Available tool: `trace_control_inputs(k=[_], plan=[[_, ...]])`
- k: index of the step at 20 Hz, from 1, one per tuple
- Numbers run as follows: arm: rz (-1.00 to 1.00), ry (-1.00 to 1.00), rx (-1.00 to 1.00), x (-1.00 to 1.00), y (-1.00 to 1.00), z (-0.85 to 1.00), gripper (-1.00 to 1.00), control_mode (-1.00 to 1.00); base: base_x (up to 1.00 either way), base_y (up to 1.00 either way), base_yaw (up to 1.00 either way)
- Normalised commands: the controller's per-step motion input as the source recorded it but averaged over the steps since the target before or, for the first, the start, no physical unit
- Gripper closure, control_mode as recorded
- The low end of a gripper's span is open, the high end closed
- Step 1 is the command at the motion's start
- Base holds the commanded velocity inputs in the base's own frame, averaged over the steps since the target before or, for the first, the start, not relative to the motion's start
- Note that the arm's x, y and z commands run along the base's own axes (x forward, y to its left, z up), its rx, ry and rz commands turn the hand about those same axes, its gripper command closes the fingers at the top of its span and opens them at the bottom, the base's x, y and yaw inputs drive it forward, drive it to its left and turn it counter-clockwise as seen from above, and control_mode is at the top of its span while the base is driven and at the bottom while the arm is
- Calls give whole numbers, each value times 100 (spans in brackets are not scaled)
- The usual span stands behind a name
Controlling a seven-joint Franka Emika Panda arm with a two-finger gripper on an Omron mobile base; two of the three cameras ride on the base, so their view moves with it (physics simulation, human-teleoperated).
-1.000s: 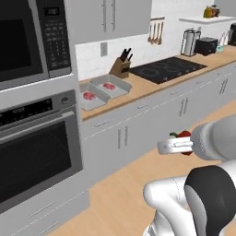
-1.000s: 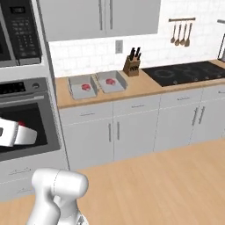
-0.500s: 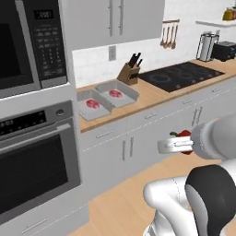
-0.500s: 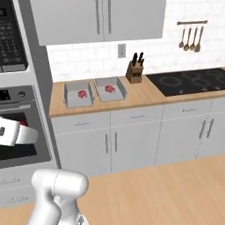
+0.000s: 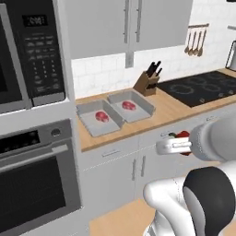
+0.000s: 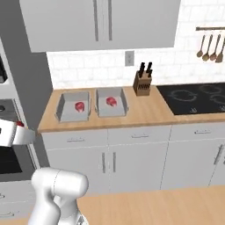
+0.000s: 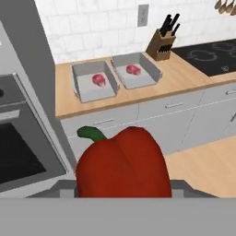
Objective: Place one bell pepper and one steak in each tupperware on the nearby counter, to pack two identical lunches.
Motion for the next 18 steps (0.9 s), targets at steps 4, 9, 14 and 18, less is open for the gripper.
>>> trace_control_inputs(k=[4, 9, 14, 18], plan=[[0, 0, 0, 0, 0, 0, 100, 100, 100, -44, -1], [0, 0, 0, 0, 0, 0, 100, 100, 100, -26, 21], [0, 0, 0, 0, 0, 0, 100, 100, 100, -39, 37], [18, 15, 9, 50, -21, -7, 100, -100, 50, -19, 20]])
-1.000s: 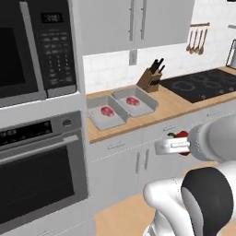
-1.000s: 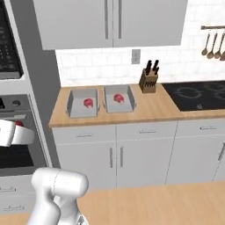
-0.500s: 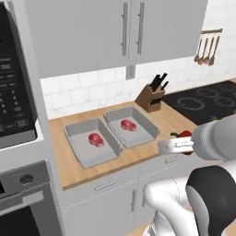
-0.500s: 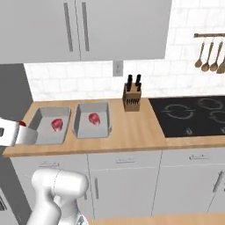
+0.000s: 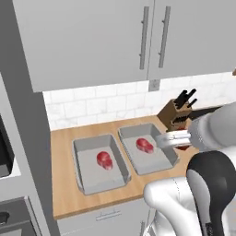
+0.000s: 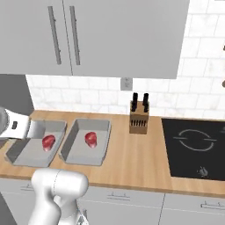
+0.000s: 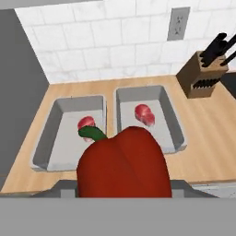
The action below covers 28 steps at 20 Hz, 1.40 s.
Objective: Place one bell pepper and one steak in each tupperware on the nearby counter, to pack two identical lunches.
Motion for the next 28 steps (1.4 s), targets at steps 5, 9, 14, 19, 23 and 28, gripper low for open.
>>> trace_control_inputs(k=[5, 9, 14, 19, 23, 28], plan=[[24, 33, 15, 95, -63, -32, 100, -100, 0, 0, 0], [4, 25, 0, 92, -17, -70, 100, -100, 0, 0, 0], [0, 3, -8, 55, 0, -85, 100, -100, 0, 0, 0], [0, -1, -5, 40, 0, -71, 100, -100, 0, 0, 0], [0, 0, 0, 61, 0, -35, 100, -100, 0, 0, 0], [0, 3, 0, 73, 1, -36, 100, -100, 0, 0, 0]])
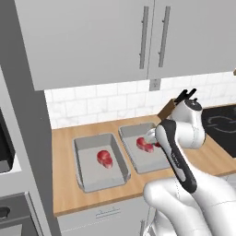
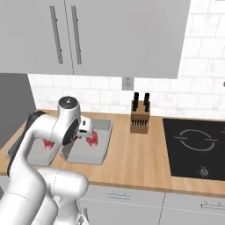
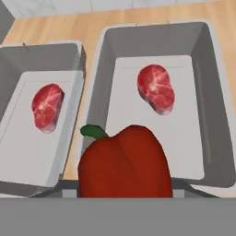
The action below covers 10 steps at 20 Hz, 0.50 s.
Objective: Place one bell pepper and one steak in each tupperware on the nearby counter, to pack two identical lunches.
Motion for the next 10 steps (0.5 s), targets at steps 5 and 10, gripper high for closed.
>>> trace_control_inputs(k=[5, 10], plan=[[0, 5, 0, 67, 0, -48, 100, -100, 0, 0, 0], [0, 6, 0, 44, 0, -45, 100, -100, 0, 0, 0]])
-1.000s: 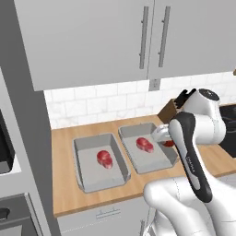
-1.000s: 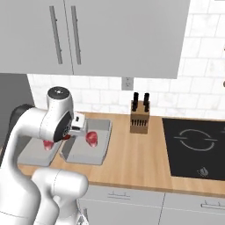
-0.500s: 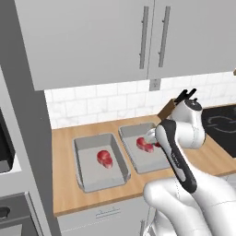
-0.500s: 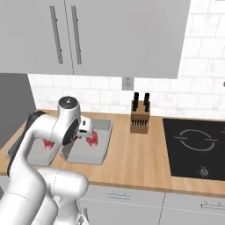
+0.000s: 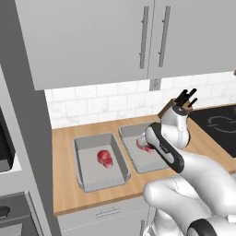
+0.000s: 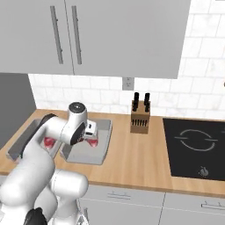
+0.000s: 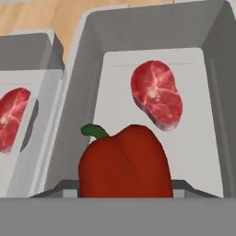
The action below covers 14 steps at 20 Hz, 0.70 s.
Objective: Place one bell pepper and one steak in each tupperware on the nearby counter, to pack two identical lunches.
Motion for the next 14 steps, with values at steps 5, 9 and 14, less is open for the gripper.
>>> trace_control_inputs(k=[5, 9, 14], plan=[[0, 6, 0, 24, 0, -38, 100, -100, 0, 0, 0], [0, 5, 0, 10, 1, -37, 100, -100, 0, 0, 0], [0, 3, -1, 6, 2, -43, 100, -100, 0, 0, 0]])
